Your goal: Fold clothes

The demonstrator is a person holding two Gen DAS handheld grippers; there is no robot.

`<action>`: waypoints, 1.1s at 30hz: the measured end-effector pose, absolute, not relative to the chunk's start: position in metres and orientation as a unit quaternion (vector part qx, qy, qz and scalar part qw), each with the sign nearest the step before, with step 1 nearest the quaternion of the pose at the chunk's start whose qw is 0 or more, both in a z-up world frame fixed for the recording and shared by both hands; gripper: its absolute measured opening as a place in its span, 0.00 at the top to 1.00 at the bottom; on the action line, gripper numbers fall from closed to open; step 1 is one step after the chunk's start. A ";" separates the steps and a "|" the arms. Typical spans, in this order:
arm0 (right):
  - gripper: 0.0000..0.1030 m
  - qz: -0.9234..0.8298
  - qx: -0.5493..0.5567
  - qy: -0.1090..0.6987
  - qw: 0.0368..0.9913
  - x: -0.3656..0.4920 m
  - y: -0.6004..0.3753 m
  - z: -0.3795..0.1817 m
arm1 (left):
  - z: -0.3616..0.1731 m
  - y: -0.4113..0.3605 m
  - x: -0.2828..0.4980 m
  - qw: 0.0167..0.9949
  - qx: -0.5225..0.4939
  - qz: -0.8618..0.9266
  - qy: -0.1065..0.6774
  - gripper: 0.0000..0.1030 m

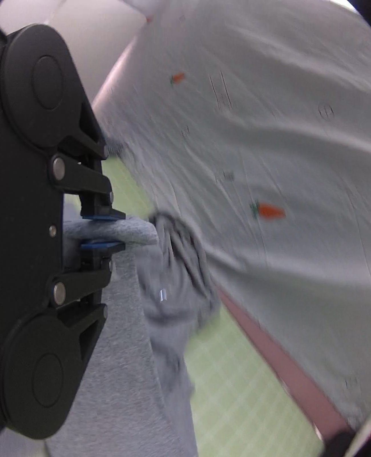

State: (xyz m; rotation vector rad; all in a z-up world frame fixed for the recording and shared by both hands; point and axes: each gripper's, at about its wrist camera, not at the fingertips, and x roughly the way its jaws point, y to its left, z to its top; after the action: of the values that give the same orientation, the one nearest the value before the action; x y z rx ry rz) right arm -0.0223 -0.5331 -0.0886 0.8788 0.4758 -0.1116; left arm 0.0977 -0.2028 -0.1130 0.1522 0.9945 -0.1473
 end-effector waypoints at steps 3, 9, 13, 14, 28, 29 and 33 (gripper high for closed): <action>0.44 -0.009 0.399 0.239 0.885 0.014 -0.505 -0.076 | -0.118 -0.201 0.103 0.870 0.073 -0.062 0.483 0.00; 0.27 -0.134 0.265 0.317 0.901 -0.016 -0.515 -0.099 | -0.127 -0.206 0.101 0.865 0.073 -0.069 0.491 0.00; 0.25 -0.242 0.239 0.351 0.873 -0.071 -0.552 -0.122 | -0.121 -0.228 0.103 0.871 0.097 -0.097 0.472 0.00; 0.24 -0.263 0.242 0.352 0.865 -0.088 -0.560 -0.124 | -0.120 -0.233 0.105 0.871 0.102 -0.105 0.469 0.00; 0.20 -0.370 0.255 0.396 0.801 -0.158 -0.586 -0.172 | -0.125 -0.262 0.154 0.854 0.045 -0.161 0.493 0.23; 0.20 -0.369 0.250 0.399 0.802 -0.157 -0.585 -0.172 | -0.125 -0.262 0.154 0.853 0.039 -0.167 0.493 0.26; 0.20 -0.362 0.237 0.404 0.806 -0.152 -0.580 -0.171 | -0.124 -0.265 0.155 0.856 0.035 -0.184 0.482 0.61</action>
State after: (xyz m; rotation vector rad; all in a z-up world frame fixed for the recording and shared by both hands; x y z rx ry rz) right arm -0.1522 -0.5798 -0.1707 0.5065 0.8647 -0.7739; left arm 0.1549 -0.2645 -0.1243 0.0726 1.0138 -0.3861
